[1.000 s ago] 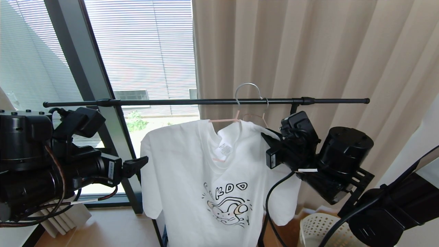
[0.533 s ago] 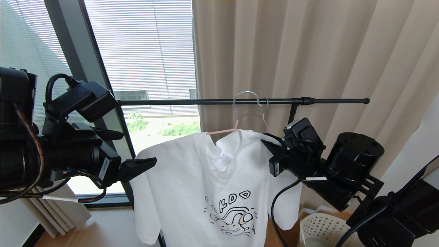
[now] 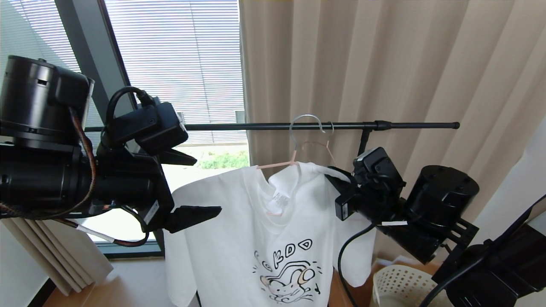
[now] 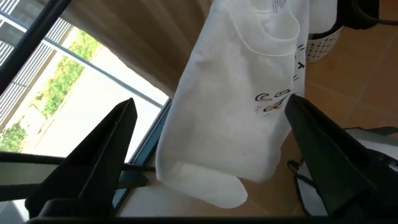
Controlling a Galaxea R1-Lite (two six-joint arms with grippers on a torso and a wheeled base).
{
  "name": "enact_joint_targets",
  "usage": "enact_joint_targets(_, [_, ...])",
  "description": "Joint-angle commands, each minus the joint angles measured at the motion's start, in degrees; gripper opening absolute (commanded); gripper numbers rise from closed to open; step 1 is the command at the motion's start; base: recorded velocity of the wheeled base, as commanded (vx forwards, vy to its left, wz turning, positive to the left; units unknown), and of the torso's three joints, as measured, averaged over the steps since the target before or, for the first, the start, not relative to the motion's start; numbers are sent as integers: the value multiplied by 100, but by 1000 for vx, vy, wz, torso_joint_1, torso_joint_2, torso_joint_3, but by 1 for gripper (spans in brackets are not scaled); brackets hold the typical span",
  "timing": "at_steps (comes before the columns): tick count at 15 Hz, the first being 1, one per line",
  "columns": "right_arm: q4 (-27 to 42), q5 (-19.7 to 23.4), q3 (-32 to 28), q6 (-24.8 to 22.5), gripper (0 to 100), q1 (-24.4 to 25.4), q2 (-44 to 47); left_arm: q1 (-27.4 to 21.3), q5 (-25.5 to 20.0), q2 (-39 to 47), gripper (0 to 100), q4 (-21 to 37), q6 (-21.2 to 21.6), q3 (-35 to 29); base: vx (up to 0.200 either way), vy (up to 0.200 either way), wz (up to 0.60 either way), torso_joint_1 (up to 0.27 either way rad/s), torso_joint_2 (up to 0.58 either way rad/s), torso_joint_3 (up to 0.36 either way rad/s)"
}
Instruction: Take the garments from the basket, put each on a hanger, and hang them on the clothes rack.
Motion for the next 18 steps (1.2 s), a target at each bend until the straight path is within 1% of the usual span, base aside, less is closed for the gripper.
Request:
enact_joint_targets(1, [-1,0,-2,-2,0,4,-6,-52,-319,499,100,2,212,-206,0,0,0,0,0,0])
enact_joint_targets(2, [-1,0,-2,-2,0,4,-6,-52,-355,516,100,2,256,-224,0,0,0,0,0,0])
enact_joint_targets(3, [-1,0,7,-2,0,4,-6,-52,-583,745,100,10,414,-452,0,0,0,0,0,0])
enact_joint_targets(5, [-1,0,16,-2,0,4,-6,-9,-689,965,100,107,396,-769,0,0,0,0,0,0])
enact_joint_targets(6, [-10,9,34,-2,0,4,-14,88,-785,1079,100,318,396,-1041,0,0,0,0,0,0])
enact_joint_targets(8, [-10,9,42,-2,0,4,-6,264,-1154,1228,100,845,396,-1516,0,0,0,0,0,0])
enact_joint_targets(10, [-10,9,42,-19,0,4,-6,457,-1480,1360,100,1496,414,-1990,0,0,0,0,0,0])
enact_joint_targets(11, [-10,9,42,-37,0,4,-6,563,-1664,1457,100,2014,458,-2315,0,0,0,0,0,0])
enact_joint_targets(12, [-10,9,42,-37,0,4,-6,580,-1673,1518,100,2155,502,-2421,0,0,0,0,0,0])
enact_joint_targets(13, [-10,9,42,-37,0,4,-6,642,-1691,1641,100,2190,607,-2491,0,0,0,0,0,0])
enact_joint_targets(16, [-10,9,42,-37,0,4,-14,624,-1682,1923,100,2181,800,-2500,0,0,0,0,0,0])
enact_joint_targets(18, [-10,9,42,-37,0,4,-14,616,-1691,2081,100,2164,836,-2509,0,0,0,0,0,0])
